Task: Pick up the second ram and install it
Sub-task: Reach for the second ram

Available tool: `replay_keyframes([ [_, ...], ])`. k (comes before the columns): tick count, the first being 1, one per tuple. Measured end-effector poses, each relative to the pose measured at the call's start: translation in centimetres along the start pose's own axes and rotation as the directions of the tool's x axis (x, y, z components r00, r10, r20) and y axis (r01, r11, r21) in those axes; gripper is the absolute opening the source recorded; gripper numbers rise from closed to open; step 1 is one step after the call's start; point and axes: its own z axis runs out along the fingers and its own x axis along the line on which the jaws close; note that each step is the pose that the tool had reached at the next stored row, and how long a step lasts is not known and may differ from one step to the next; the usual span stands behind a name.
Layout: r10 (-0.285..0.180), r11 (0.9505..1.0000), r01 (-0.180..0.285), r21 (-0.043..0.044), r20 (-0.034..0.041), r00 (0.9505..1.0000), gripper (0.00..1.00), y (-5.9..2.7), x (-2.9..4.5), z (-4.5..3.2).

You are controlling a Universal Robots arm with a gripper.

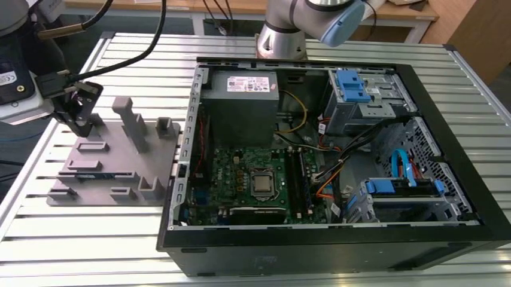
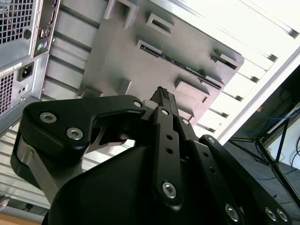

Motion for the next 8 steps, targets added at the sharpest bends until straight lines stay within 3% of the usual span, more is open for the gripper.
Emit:
replay_keyframes([
  [8, 0.000, 1.0000, 0.000, 0.0001, -0.0001, 1.0000, 0.11, -0.17, 0.06, 1.35],
])
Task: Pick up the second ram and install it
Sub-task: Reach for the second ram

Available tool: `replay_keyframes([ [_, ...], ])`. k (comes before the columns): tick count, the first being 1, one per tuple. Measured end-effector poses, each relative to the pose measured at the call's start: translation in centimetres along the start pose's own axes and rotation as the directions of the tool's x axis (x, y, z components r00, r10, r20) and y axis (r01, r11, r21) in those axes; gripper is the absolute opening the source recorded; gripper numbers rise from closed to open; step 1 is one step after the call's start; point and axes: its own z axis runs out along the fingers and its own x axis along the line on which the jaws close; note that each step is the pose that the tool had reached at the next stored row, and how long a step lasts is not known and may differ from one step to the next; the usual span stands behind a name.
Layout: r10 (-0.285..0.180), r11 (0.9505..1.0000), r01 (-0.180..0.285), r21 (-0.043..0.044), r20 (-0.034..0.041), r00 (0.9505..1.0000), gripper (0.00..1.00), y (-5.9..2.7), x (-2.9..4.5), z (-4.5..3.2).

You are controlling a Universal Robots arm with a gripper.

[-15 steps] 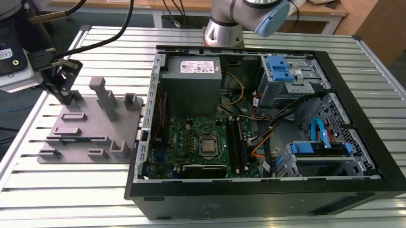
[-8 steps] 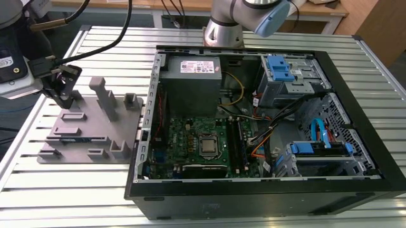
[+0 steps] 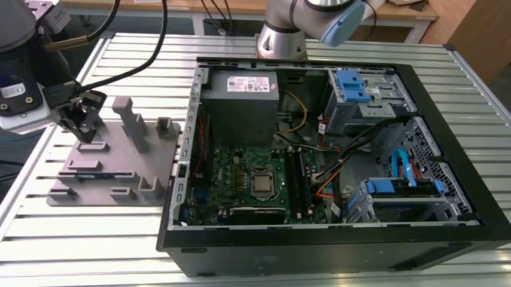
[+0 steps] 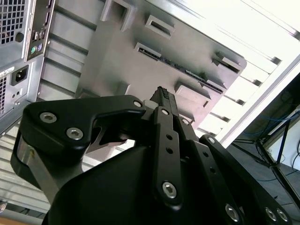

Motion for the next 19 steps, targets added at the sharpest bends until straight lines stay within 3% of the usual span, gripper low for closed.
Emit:
replay_keyframes([
  [6, 0.000, 1.0000, 0.000, -0.0001, 0.0000, 1.0000, 0.11, -0.16, 0.26, 1.09],
  [12, 0.000, 1.0000, 0.000, 0.0000, 0.0002, 1.0000, 0.11, -0.29, 1.39, 2.15],
  [19, 0.000, 1.0000, 0.000, 0.0004, 0.0002, 1.0000, 0.11, -0.36, 1.59, 3.41],
])
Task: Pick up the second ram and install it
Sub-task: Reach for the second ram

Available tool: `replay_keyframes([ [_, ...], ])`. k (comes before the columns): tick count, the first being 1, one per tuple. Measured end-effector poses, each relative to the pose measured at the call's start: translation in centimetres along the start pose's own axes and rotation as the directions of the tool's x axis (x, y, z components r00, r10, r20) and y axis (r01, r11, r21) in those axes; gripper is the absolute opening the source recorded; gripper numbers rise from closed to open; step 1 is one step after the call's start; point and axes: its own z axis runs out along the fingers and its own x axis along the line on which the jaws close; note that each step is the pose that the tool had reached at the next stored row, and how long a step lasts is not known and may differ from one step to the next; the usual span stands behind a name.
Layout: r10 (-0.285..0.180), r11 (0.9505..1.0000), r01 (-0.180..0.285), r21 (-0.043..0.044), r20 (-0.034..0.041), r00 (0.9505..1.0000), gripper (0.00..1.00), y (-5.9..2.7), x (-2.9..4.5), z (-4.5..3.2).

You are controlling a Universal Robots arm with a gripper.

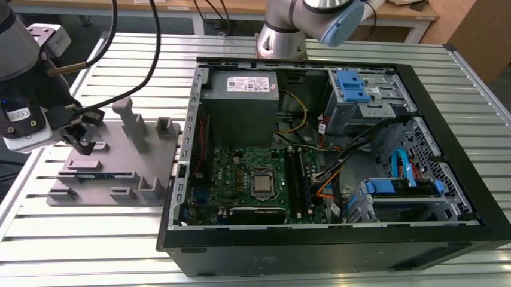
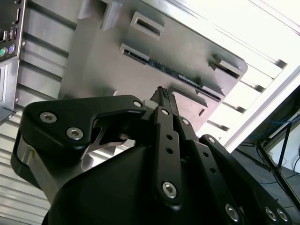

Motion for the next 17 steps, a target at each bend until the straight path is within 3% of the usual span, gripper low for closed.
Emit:
replay_keyframes([
  [17, 0.000, 1.0000, 0.000, 0.0003, 0.0000, 1.0000, 0.11, -0.11, 0.07, 2.51],
])
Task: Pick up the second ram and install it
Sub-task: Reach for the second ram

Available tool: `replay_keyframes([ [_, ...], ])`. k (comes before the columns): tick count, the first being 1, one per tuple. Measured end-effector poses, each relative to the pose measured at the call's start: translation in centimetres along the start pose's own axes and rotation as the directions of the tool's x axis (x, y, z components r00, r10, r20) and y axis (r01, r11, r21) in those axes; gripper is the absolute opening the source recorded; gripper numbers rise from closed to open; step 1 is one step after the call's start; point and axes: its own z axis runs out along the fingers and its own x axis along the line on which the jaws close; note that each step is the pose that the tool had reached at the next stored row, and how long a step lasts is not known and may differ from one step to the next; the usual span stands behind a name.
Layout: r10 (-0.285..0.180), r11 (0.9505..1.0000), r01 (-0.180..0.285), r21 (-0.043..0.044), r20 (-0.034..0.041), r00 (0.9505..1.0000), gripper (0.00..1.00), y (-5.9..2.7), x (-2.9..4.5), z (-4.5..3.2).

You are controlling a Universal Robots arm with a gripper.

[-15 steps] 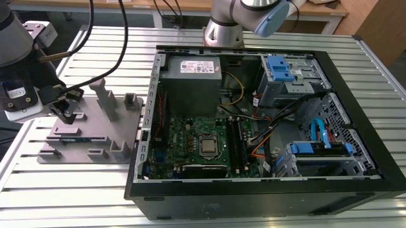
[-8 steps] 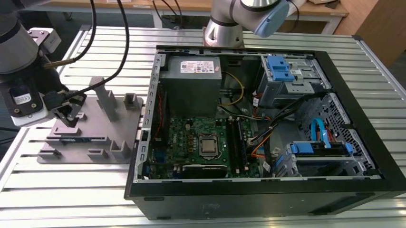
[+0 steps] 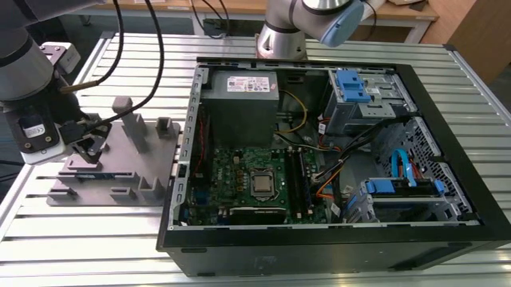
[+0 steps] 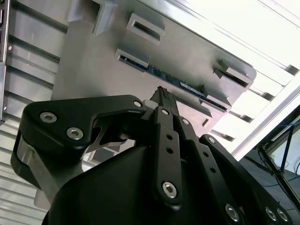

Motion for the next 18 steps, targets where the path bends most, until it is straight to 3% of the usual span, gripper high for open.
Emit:
replay_keyframes([
  [8, 0.000, 1.0000, 0.000, 0.0001, -0.0001, 1.0000, 0.11, -0.04, 0.03, 0.91],
  [12, 0.000, 1.0000, 0.000, 0.0005, 0.0000, 1.0000, 0.11, -0.09, 0.40, 1.57],
  [13, 0.000, 1.0000, 0.000, 0.0037, 0.0003, 1.0000, 0.11, -0.10, 0.44, 1.67],
  [15, -0.001, 0.9997, 0.001, 0.0264, 0.0018, 1.0000, 0.11, -0.09, 0.44, 1.75],
  [16, -0.001, 0.9995, 0.001, 0.0311, 0.0023, 1.0000, 0.11, -0.05, 0.45, 1.86],
  [18, -0.001, 0.9995, 0.001, 0.0310, 0.0018, 1.0000, 0.11, 0.00, 0.45, 2.02],
])
